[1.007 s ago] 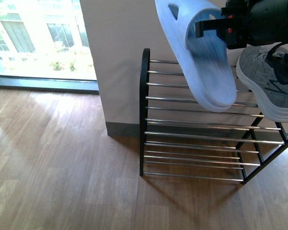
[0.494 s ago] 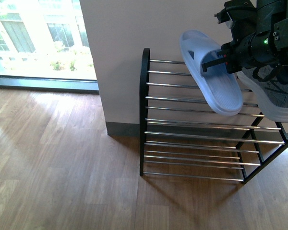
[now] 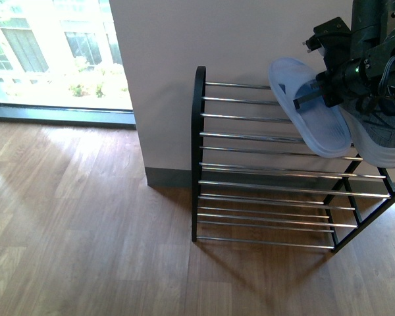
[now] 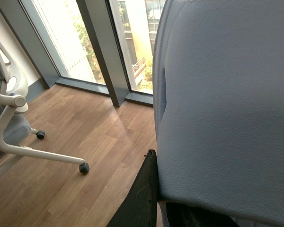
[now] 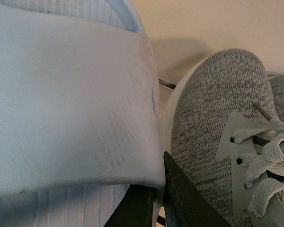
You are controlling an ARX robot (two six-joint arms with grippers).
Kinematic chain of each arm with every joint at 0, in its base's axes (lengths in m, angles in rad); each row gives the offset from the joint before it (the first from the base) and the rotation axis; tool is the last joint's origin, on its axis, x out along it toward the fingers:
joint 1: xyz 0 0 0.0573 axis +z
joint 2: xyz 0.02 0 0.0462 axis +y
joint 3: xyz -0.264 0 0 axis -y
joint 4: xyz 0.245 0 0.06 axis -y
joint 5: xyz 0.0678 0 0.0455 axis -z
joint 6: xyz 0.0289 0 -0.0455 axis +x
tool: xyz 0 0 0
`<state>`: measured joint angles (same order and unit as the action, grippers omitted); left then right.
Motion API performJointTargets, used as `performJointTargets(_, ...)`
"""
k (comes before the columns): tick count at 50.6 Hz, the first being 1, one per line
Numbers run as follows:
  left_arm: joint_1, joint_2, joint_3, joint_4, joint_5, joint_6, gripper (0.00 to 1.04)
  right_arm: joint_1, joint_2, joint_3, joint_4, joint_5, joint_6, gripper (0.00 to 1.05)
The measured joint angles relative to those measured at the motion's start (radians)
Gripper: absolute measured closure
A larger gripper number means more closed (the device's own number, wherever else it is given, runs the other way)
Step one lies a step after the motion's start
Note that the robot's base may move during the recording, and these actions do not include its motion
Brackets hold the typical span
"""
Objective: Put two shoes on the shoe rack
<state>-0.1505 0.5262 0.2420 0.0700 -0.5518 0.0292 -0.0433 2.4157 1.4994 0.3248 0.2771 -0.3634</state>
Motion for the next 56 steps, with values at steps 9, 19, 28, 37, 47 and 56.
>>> performJointTargets(9, 0.000, 0.000, 0.000, 0.000, 0.000, 0.000, 1.03, -0.030, 0.045, 0.080, -0.058, 0.031, 0.039, 1.03)
performJointTargets(19, 0.000, 0.000, 0.000, 0.000, 0.000, 0.000, 1.03, -0.032, 0.069, 0.130, -0.074, 0.063, 0.064, 1.03)
performJointTargets(28, 0.000, 0.000, 0.000, 0.000, 0.000, 0.000, 1.03, -0.042, 0.069, 0.130, -0.092, 0.045, 0.064, 0.78)
performJointTargets(37, 0.000, 0.000, 0.000, 0.000, 0.000, 0.000, 1.03, -0.060, 0.022, 0.118, -0.225, -0.038, 0.053, 0.43)
performJointTargets(47, 0.000, 0.000, 0.000, 0.000, 0.000, 0.000, 1.03, -0.117, -0.261, -0.022, -0.412, -0.206, -0.029, 0.08)
performJointTargets(56, 0.000, 0.000, 0.000, 0.000, 0.000, 0.000, 1.03, -0.215, -0.564, -0.160, -0.393, -0.338, -0.134, 0.09)
